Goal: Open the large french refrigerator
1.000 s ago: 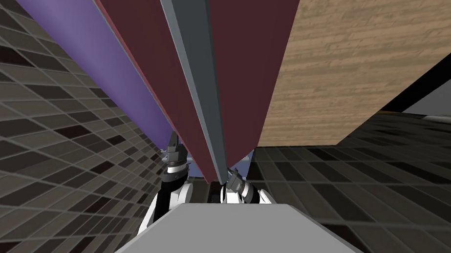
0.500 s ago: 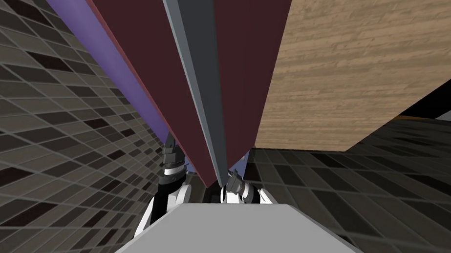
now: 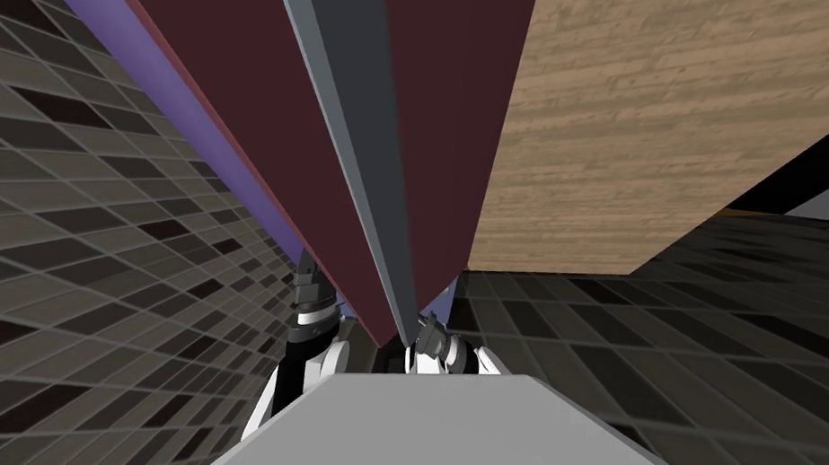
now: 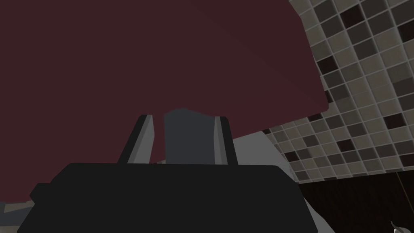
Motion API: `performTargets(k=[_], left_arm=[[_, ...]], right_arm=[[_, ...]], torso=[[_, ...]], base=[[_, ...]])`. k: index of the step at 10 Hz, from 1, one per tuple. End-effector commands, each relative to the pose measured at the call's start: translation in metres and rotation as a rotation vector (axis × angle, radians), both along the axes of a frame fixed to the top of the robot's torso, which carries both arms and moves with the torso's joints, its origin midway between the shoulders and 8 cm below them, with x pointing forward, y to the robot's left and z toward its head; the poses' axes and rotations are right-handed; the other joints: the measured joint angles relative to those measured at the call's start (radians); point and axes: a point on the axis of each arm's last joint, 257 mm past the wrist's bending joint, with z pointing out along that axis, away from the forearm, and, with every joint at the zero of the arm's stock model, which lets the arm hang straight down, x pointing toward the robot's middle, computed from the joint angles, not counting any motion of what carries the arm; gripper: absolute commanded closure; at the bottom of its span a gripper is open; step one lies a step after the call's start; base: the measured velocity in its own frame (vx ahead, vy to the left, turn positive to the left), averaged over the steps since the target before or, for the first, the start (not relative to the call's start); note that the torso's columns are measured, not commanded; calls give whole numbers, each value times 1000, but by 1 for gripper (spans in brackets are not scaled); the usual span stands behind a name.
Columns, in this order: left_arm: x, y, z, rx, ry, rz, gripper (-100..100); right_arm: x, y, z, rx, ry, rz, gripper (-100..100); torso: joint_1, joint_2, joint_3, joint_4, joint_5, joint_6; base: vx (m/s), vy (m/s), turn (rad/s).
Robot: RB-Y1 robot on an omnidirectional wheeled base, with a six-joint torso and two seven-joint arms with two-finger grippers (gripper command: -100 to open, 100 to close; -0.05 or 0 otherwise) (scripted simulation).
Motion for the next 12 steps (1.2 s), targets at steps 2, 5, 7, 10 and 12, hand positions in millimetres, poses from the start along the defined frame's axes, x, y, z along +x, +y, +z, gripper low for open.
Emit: performTargets(k=[2, 5, 7, 10, 12], left_arm=[[-3, 2, 3, 1, -10, 3, 0], [-7, 5, 3, 1, -14, 11, 0], [-7, 6, 2, 1, -14, 13, 0], [-11, 8, 4, 1, -22, 18, 0], [-16, 11, 7, 0, -35, 22, 0]], right_arm=[[-17, 10, 8, 15, -25, 64, 100], [-17, 10, 8, 15, -25, 64, 100], [-23, 6, 2, 5, -3, 85, 100], [-41, 10, 4, 8, -12, 145, 100], [-41, 10, 4, 8, -12, 145, 100]], torso=[[-3, 4, 2, 0, -1, 1], [2, 1, -1, 2, -1, 1], [3, -1, 2, 1, 2, -2], [-9, -8, -5, -3, -2, 5], [-12, -8, -8, -5, -6, 10]], base=[[-22, -75, 36], [0, 0, -13], [19, -57, 85], [4, -171, 132], [-13, -93, 29]])
